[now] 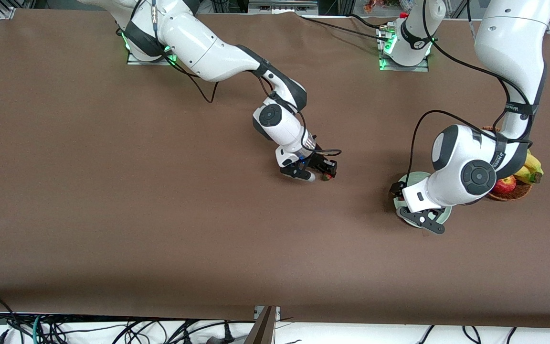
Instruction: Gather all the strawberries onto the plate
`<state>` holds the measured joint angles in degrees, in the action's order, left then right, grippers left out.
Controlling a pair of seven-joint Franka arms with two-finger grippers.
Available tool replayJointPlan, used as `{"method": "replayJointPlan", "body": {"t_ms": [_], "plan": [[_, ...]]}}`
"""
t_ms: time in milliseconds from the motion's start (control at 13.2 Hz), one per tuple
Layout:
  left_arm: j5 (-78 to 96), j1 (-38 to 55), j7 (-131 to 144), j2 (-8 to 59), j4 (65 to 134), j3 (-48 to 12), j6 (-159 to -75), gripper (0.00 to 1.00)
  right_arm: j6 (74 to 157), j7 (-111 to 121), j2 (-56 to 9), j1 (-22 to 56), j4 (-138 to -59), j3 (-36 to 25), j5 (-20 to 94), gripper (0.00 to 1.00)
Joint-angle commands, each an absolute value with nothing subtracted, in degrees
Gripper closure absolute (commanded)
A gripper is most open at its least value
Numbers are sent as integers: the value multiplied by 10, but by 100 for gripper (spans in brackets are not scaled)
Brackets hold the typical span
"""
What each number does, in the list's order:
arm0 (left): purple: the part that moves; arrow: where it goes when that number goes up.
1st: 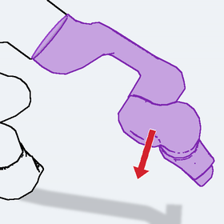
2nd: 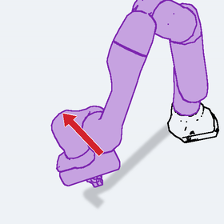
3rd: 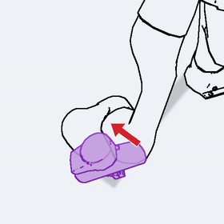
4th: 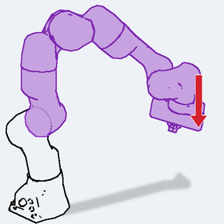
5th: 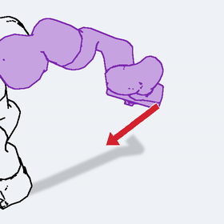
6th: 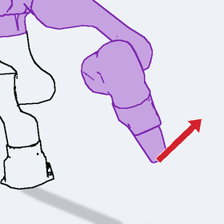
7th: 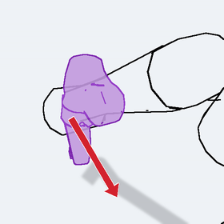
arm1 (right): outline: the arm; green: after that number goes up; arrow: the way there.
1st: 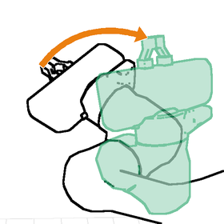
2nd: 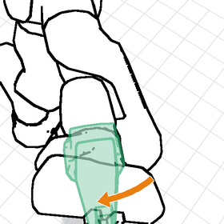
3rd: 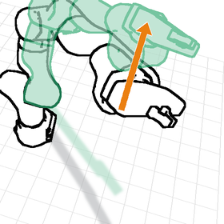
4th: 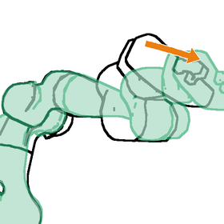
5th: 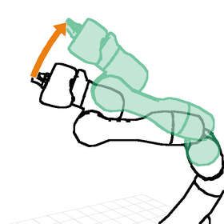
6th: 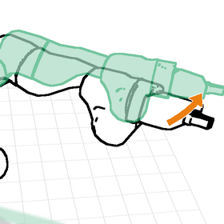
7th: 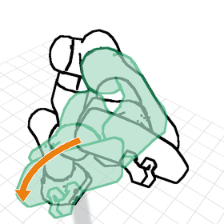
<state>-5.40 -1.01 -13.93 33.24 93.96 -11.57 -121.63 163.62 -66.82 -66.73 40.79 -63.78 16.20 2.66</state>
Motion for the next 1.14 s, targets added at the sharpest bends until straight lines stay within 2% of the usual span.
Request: {"method": "replayJointPlan", "body": {"t_ms": [0, 227, 531, 682, 834, 1061], "plan": [[-40, -11, -136, 323, 936, -120, -1197, 0, 1600, -672, -664, 407, -609, 149, 25, 0], [-37, -11, -124, 323, 936, -124, -1197, 0, 1417, -630, -607, 386, -578, 120, 25, 0], [-37, -4, -13, 332, 946, -157, -1207, 0, 1205, -449, -512, 299, -582, 121, 26, 0], [-44, 30, 38, 350, 946, -159, -1245, 0, 1109, -356, -480, 256, -587, 119, 23, 0], [-46, 43, 44, 372, 945, -159, -1288, 0, 1043, -240, -442, 210, -612, 113, 22, 0], [-47, 81, 87, 408, 945, -156, -1345, 0, 1023, -118, -339, 149, -719, 90, 22, 0]]}}
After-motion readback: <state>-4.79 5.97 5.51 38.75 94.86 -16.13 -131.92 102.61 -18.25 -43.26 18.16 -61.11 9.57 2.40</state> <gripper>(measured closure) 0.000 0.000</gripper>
